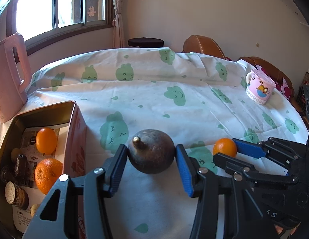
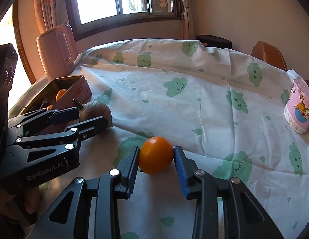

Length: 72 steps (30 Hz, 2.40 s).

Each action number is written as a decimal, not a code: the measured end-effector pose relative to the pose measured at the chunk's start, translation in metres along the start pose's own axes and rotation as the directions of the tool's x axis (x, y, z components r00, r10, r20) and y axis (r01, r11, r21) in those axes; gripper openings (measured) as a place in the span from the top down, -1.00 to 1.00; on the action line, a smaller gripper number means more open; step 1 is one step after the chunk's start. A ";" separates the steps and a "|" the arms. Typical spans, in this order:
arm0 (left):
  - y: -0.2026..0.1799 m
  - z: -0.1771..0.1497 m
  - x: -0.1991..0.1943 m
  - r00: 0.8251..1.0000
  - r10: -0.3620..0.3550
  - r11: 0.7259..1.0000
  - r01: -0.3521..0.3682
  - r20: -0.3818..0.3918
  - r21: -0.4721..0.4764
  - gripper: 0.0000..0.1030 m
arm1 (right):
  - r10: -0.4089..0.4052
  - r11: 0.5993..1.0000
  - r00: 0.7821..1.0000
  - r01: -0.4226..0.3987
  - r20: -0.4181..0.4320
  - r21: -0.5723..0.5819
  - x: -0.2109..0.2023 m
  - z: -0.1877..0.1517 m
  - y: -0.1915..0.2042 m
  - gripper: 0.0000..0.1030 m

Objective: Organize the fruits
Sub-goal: 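Grasp the dark pear-shaped fruit with the left tool while the right tool grasps the orange, then lift and carry the pear-shaped fruit with the left tool while the right tool carries the orange to the tin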

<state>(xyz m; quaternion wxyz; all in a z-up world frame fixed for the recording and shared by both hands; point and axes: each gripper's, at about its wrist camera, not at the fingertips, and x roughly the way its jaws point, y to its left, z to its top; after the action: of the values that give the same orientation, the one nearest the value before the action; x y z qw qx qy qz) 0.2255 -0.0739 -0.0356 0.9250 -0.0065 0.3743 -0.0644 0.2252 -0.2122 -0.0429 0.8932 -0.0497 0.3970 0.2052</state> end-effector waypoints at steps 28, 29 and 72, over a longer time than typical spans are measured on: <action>-0.008 -0.002 -0.022 0.992 0.038 0.998 -0.044 0.117 0.047 0.00 | -0.012 0.999 0.985 0.017 0.171 -0.032 -0.032 -0.003 0.006 0.27; -0.009 -0.002 -0.023 0.992 0.039 0.998 -0.045 0.120 0.048 0.00 | -0.012 0.999 0.985 0.018 0.175 -0.033 -0.032 -0.003 0.007 0.27; -0.013 -0.008 -0.048 0.963 0.078 0.994 -0.095 0.259 0.053 0.00 | -0.029 0.999 0.937 0.037 0.348 -0.015 -0.064 -0.013 0.007 0.27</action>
<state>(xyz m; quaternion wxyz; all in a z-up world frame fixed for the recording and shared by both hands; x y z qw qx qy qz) 0.1837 -0.0804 -0.0074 0.9673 0.0318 0.2493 -0.0348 0.1748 -0.2306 -0.0043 0.9521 -0.0290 0.2297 0.1999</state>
